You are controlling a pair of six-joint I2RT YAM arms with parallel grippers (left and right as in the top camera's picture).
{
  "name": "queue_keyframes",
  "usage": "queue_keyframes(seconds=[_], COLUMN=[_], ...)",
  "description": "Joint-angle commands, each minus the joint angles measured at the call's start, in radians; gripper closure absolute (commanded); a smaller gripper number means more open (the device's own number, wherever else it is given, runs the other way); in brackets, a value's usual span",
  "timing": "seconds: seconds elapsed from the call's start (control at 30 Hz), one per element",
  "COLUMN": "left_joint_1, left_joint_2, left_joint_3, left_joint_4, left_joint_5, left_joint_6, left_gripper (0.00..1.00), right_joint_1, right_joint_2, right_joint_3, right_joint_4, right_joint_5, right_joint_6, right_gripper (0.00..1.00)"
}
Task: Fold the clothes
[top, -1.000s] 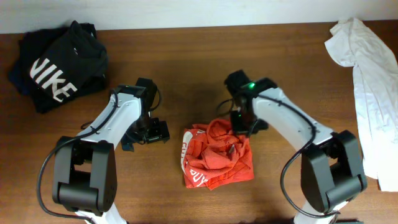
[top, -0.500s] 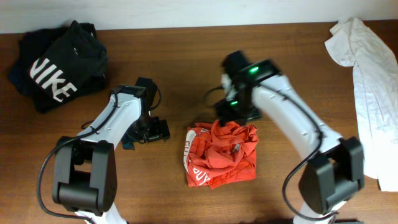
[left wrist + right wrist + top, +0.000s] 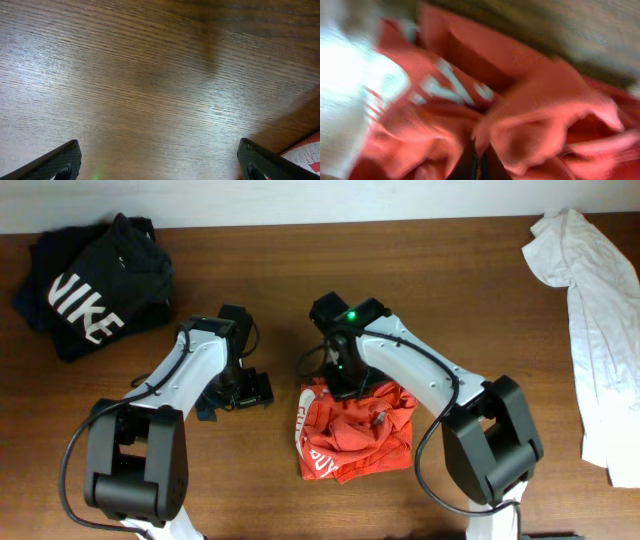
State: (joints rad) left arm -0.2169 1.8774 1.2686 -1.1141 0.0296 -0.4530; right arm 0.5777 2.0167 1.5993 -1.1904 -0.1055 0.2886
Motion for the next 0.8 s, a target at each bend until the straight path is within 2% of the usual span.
queue_keyframes(seconds=[0.0, 0.03, 0.1, 0.17, 0.23, 0.27, 0.33, 0.43, 0.53, 0.57, 0.6, 0.63, 0.67, 0.77], left_joint_1=[-0.001, -0.001, -0.001, -0.001, -0.001, -0.001, -0.001, -0.001, -0.001, -0.001, -0.001, -0.001, -0.001, -0.001], left_joint_2=[-0.004, -0.004, -0.004, -0.004, -0.004, -0.004, -0.004, -0.004, -0.004, -0.004, -0.004, -0.004, -0.004, -0.004], left_joint_3=[-0.005, -0.005, -0.005, -0.005, -0.005, -0.005, -0.005, -0.005, -0.005, -0.005, -0.005, -0.005, -0.005, -0.005], left_joint_4=[-0.003, -0.004, -0.004, -0.004, -0.004, -0.005, -0.011, -0.011, -0.012, -0.012, -0.012, -0.012, -0.011, -0.012], left_joint_5=[0.008, 0.008, 0.008, 0.008, 0.008, 0.008, 0.008, 0.008, 0.008, 0.008, 0.008, 0.008, 0.008, 0.008], left_joint_6=[0.013, 0.013, 0.014, 0.014, 0.013, 0.014, 0.014, 0.013, 0.013, 0.013, 0.013, 0.013, 0.013, 0.013], left_gripper=[0.01, 0.01, 0.01, 0.01, 0.01, 0.01, 0.01, 0.01, 0.01, 0.01, 0.01, 0.01, 0.01, 0.01], right_joint_1=[-0.126, -0.152, -0.240, -0.314, -0.378, -0.402, -0.457, -0.514, -0.457, -0.421, -0.344, -0.273, -0.235, -0.026], right_joint_2=[-0.002, -0.002, -0.001, -0.001, -0.001, -0.001, -0.002, -0.032, -0.137, -0.163, -0.191, -0.193, -0.192, -0.191], right_joint_3=[0.124, 0.143, 0.140, 0.098, 0.072, 0.074, 0.088, 0.138, 0.138, 0.138, 0.138, 0.138, 0.132, 0.013], right_joint_4=[-0.193, -0.219, -0.234, -0.215, -0.174, -0.172, -0.235, -0.384, -0.413, -0.415, -0.414, -0.413, -0.408, -0.288], right_joint_5=[0.102, 0.127, 0.134, 0.145, 0.145, 0.154, 0.269, 0.163, -0.146, -0.162, -0.159, -0.155, -0.150, -0.132], right_joint_6=[0.003, 0.001, -0.100, -0.101, -0.098, -0.095, -0.020, -0.015, -0.183, -0.184, -0.183, -0.173, -0.159, -0.123], right_gripper=[0.96, 0.96, 0.96, 0.96, 0.75, 0.71, 0.69, 0.69, 0.66, 0.64, 0.44, 0.30, 0.25, 0.26])
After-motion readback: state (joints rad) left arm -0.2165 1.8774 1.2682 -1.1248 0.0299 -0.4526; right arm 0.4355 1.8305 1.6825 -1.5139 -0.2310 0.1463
